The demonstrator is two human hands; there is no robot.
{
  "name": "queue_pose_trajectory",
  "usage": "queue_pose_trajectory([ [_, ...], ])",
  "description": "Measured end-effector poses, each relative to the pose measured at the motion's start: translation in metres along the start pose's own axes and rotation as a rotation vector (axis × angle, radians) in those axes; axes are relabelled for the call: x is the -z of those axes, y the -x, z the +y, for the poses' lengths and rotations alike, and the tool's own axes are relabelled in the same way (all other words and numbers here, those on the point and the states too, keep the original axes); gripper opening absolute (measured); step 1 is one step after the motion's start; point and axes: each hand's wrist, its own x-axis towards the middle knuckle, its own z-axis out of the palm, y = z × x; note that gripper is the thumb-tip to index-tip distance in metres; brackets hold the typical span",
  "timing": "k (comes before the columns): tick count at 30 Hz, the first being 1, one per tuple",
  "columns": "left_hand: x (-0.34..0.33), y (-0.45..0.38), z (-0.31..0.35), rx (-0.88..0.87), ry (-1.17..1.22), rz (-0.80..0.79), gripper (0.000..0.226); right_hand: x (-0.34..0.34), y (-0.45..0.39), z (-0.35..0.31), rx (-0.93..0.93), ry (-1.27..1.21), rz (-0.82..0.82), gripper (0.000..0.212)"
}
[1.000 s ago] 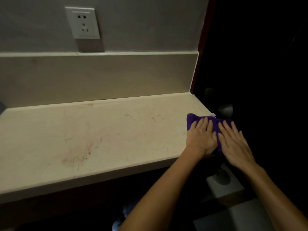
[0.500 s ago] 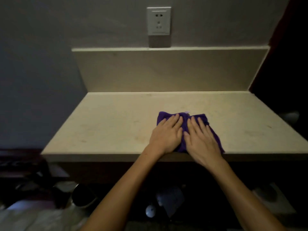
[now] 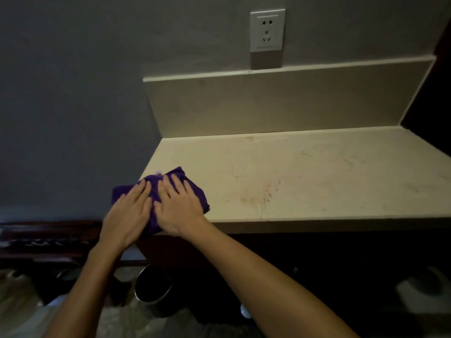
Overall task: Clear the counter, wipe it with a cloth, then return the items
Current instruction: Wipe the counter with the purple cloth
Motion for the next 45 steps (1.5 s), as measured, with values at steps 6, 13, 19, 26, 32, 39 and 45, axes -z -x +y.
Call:
queue_pose_trajectory([
  [6,0.001,0.002,0.035,0.066,-0.025,0.036,0.074,0.006,0.014,0.026,0.030,-0.013,0.026,0.064],
  [13,0.019,-0.011,0.159,0.085,0.083,0.079,0.059,0.041,0.061,0.121,0.003,0.006,0.030,0.063],
  [19,0.036,-0.062,0.332,-0.068,0.207,0.084,0.059,0.111,0.139,0.256,-0.188,0.101,0.053,0.070],
  [26,0.047,-0.100,0.546,-0.314,0.277,0.067,0.062,0.184,0.255,0.413,-0.468,0.190,0.083,0.061],
  [32,0.058,-0.091,0.658,-0.408,0.316,0.066,0.063,0.215,0.329,0.490,-0.583,0.209,0.093,0.084],
  [39,0.061,-0.079,0.663,-0.409,0.347,0.045,0.062,0.218,0.342,0.501,-0.549,0.180,0.107,0.062],
  [45,0.057,-0.076,0.660,-0.409,0.358,0.043,0.063,0.218,0.345,0.501,-0.554,0.162,0.082,0.059],
])
